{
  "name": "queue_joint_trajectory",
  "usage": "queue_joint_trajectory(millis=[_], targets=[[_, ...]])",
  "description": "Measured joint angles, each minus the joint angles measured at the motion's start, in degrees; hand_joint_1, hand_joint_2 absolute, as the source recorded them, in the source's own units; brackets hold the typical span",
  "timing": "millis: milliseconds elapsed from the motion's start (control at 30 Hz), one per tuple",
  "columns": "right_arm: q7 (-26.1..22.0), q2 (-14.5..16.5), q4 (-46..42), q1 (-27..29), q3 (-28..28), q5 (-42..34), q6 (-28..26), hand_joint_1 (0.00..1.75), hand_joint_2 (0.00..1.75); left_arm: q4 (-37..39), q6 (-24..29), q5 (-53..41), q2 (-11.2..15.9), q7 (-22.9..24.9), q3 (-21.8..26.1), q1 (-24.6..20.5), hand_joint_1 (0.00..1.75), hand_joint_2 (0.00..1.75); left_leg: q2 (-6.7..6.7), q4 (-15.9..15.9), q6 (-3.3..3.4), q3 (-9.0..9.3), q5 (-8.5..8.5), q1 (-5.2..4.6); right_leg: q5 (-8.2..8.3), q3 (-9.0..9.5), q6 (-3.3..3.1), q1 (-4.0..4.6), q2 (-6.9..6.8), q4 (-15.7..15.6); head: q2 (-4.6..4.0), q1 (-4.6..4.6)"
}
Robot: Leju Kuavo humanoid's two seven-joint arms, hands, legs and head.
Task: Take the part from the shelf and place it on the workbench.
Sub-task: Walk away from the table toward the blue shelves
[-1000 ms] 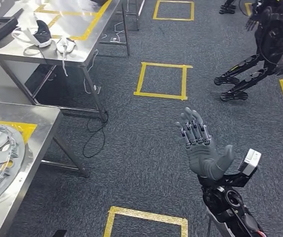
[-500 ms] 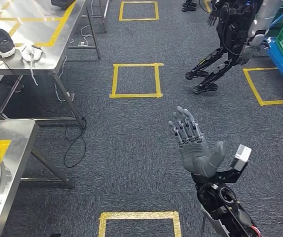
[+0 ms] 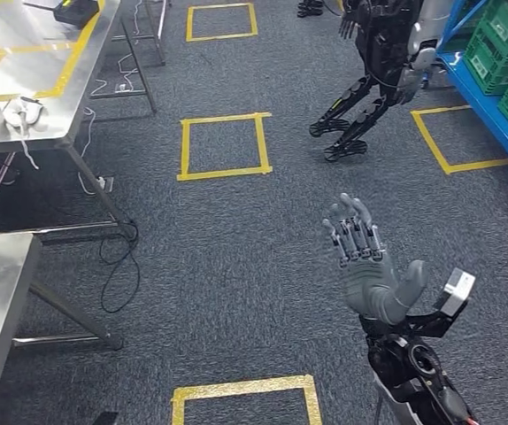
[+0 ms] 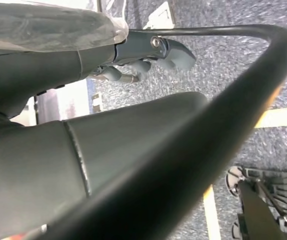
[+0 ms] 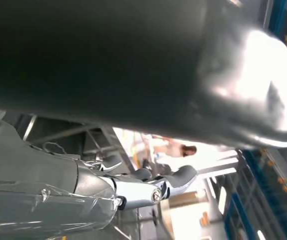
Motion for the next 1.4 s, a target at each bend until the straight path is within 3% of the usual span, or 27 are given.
queue_joint_trajectory(millis=[100,133,167,200,233,300,367,433,533,567,633,700,733,767,800,867,933,967,1033,1100,1200,1267,1300,1333,1400], targets=[[0.0,0.0,-0.1,-0.1,0.0,0.0,0.0,0.0,0.0,0.0,0.0,0.0,0.0,0.0,0.0,0.0,0.0,0.0,-2.69,10.4,-0.42,-4.92,-5.46,0.16,0.42,-0.37,-0.66,0.01,1.23,-0.2,0.0,-1.17],[0.0,0.0,-0.1,0.0,0.0,0.0,0.0,0.0,0.0,0.0,0.0,0.0,0.0,0.0,0.0,0.1,0.0,0.0,-2.87,14.1,-0.42,-6.81,-6.77,0.14,0.49,-0.5,-0.75,0.1,1.68,-0.1,0.0,-1.46],[0.0,0.0,-0.1,0.0,0.1,0.0,0.0,0.0,0.0,0.0,0.0,0.0,0.0,0.0,0.0,0.1,0.0,0.0,-2.92,16.1,-0.35,-7.95,-7.04,0.12,0.54,-0.58,-0.81,0.18,2.22,-0.1,0.0,-1.67],[0.0,0.0,-0.1,0.0,0.0,0.0,-0.1,0.0,0.0,0.0,0.0,0.0,0.0,0.0,0.0,0.1,0.0,0.0,-2.97,15.8,-0.17,-8.0,-6.15,0.09,0.58,-0.61,-0.85,0.25,2.8,-0.1,0.0,-1.87],[0.0,0.0,-0.1,0.0,0.0,0.0,-0.1,0.0,0.0,0.0,0.0,0.0,0.0,0.0,0.0,0.1,0.0,0.0,-3.04,13.6,0.05,-7.05,-4.51,0.06,0.61,-0.6,-0.85,0.29,3.32,-0.1,0.0,-2.04],[0.0,0.0,-0.1,0.0,0.0,0.0,-0.1,0.0,0.0,0.0,0.0,0.0,0.1,0.0,0.0,0.1,0.0,0.0,-3.78,4.5,0.62,-2.73,-0.2,-0.02,0.69,-0.41,-0.76,0.29,4.35,-0.1,0.0,-2.38],[0.0,0.0,-0.1,0.0,0.0,0.0,-0.1,0.0,0.0,0.0,0.0,0.0,0.2,0.0,0.0,0.0,0.0,0.0,-5.25,-1.5,1.01,0.15,1.88,-0.21,0.91,-0.3,-0.35,0.09,5.06,-0.4,0.0,-2.54],[0.0,0.0,-0.2,0.1,0.0,0.1,-0.1,0.0,0.0,0.0,0.0,0.0,0.2,0.0,0.0,-0.1,0.0,0.0,-6.01,-2.1,1.24,0.29,2.04,-0.46,1.16,-0.45,0.3,-0.08,5.58,-0.6,0.0,-2.67],[0.0,0.0,-0.3,0.2,0.0,0.1,-0.2,0.0,0.0,0.0,0.0,-0.1,0.2,0.1,0.0,-0.3,0.0,0.0,-5.07,-2.7,1.92,0.41,2.4,-0.29,0.9,-1.03,1.18,-0.09,5.72,-0.2,0.0,-2.57],[0.0,-0.1,-0.3,0.2,-0.1,0.1,-0.2,0.0,0.0,0.0,0.0,-0.2,0.2,0.1,0.0,-0.2,0.0,0.0,-4.62,-2.9,2.2,0.5,2.52,-0.16,0.0,-1.7,1.4,-0.03,4.91,1.0,0.0,-2.33],[0.0,-0.1,-0.3,0.3,-0.1,0.1,-0.2,0.0,0.0,0.0,0.0,-0.2,0.2,0.1,-0.1,-0.1,0.0,0.0,-3.62,-3.1,2.57,0.57,2.6,-0.13,-3.79,-4.7,1.83,0.0,2.79,7.8,0.0,-1.54],[0.0,-0.1,-0.3,0.5,-0.1,0.1,-0.3,0.0,0.0,0.0,0.0,-0.3,0.2,0.1,-0.1,0.0,0.0,0.0,-2.54,-3.0,2.72,0.48,2.56,-0.2,-7.51,-8.4,2.23,-0.1,1.92,16.3,0.0,-0.8],[0.0,-0.1,-0.3,0.7,-0.1,0.1,-0.3,0.0,0.0,0.0,0.0,-0.4,0.2,0.1,-0.1,0.1,0.0,0.0,-2.04,-3.0,2.72,0.44,2.54,-0.21,-7.9,-9.13,2.34,-0.16,1.83,18.1,0.0,-0.6],[0.0,-0.1,-0.3,0.8,-0.1,0.1,-0.4,0.0,0.0,0.0,0.0,-0.4,0.2,0.1,-0.1,0.1,0.0,0.0,-1.57,-3.0,2.71,0.47,2.5,-0.21,-7.21,-8.74,2.39,-0.22,1.73,17.8,0.0,-0.4],[0.0,-0.1,-0.3,0.8,-0.1,0.1,-0.4,0.0,0.0,0.0,0.0,-0.5,0.2,0.1,-0.1,0.1,0.0,0.0,-1.16,-3.0,2.66,0.57,2.45,-0.21,-5.46,-7.02,2.33,-0.26,1.53,14.8,0.0,-0.18],[0.0,-0.2,-0.4,0.8,-0.2,0.1,-0.4,0.0,0.0,0.0,0.0,-0.5,0.1,0.1,-0.2,0.0,0.0,0.0,-0.48,-2.9,2.42,0.89,2.26,-0.25,-1.71,-1.94,1.88,-0.1,-0.03,5.5,0.0,0.32],[0.0,-0.2,-0.4,0.8,-0.2,0.1,-0.4,0.0,0.0,0.0,0.0,-0.5,0.1,0.1,-0.4,0.0,0.0,0.0,0.16,-2.8,2.0,1.0,2.07,-0.45,-0.38,1.01,1.23,0.42,-1.64,-0.3,0.0,0.66],[0.0,-0.2,-0.4,0.8,-0.2,0.1,-0.4,0.0,0.0,0.0,0.0,-0.5,0.1,0.1,-0.4,0.1,0.0,0.0,0.55,-2.7,1.79,0.95,2.07,-0.55,-0.54,1.25,0.96,0.65,-1.81,-0.9,0.0,0.59],[0.0,-0.3,-0.6,0.9,-0.3,0.1,-0.4,0.0,0.0,0.0,0.0,-0.5,0.1,0.1,-0.5,0.0,0.0,0.0,1.35,-2.6,1.25,0.88,1.98,-0.59,-0.19,1.32,0.33,0.6,-0.88,-1.1,0.0,0.39],[0.0,-0.4,-0.7,0.9,-0.3,0.1,-0.4,0.0,0.0,0.0,0.0,-0.5,0.1,0.1,-0.7,0.0,0.0,0.0,0.15,-0.4,0.62,0.02,0.31,-0.43,0.25,1.34,-0.28,0.37,0.02,-1.5,0.0,0.05],[0.0,-0.4,-0.8,0.9,-0.3,0.2,-0.4,0.0,0.0,0.0,-0.1,-0.6,0.1,0.1,-0.9,0.0,0.0,0.0,-2.61,11.0,-0.02,-5.47,-5.27,-0.11,0.6,1.02,-0.8,0.25,1.23,-1.7,0.0,-1.06],[0.1,-0.4,-0.8,1.1,-0.3,0.2,-0.5,0.0,0.0,0.0,-0.1,-0.6,0.0,0.1,-0.9,0.1,0.0,0.0,-2.85,15.9,-0.15,-8.18,-6.38,-0.05,0.67,0.84,-0.88,0.27,2.12,-1.6,0.0,-1.42],[0.1,-0.4,-0.8,1.1,-0.3,0.2,-0.5,0.0,0.0,0.0,-0.1,-0.6,0.1,0.1,-0.9,0.1,0.0,0.0,-2.88,14.8,-0.12,-7.82,-5.08,-0.02,0.68,0.82,-0.88,0.27,2.67,-1.5,0.0,-1.63],[0.1,-0.4,-0.8,1.1,-0.3,0.2,-0.6,0.0,0.0,0.0,-0.1,-0.6,0.1,0.1,-1.0,0.1,0.0,0.0,-3.05,11.6,-0.01,-6.42,-2.95,0.02,0.66,0.84,-0.86,0.26,3.24,-1.4,0.0,-1.85],[0.0,-0.4,-0.9,1.1,-0.4,0.2,-0.6,0.0,0.0,0.0,-0.1,-0.6,0.2,0.1,-1.0,0.1,0.0,0.0,-4.41,2.9,0.29,-2.4,1.31,0.13,0.56,0.78,-0.66,0.3,4.23,-1.1,0.0,-2.3]])
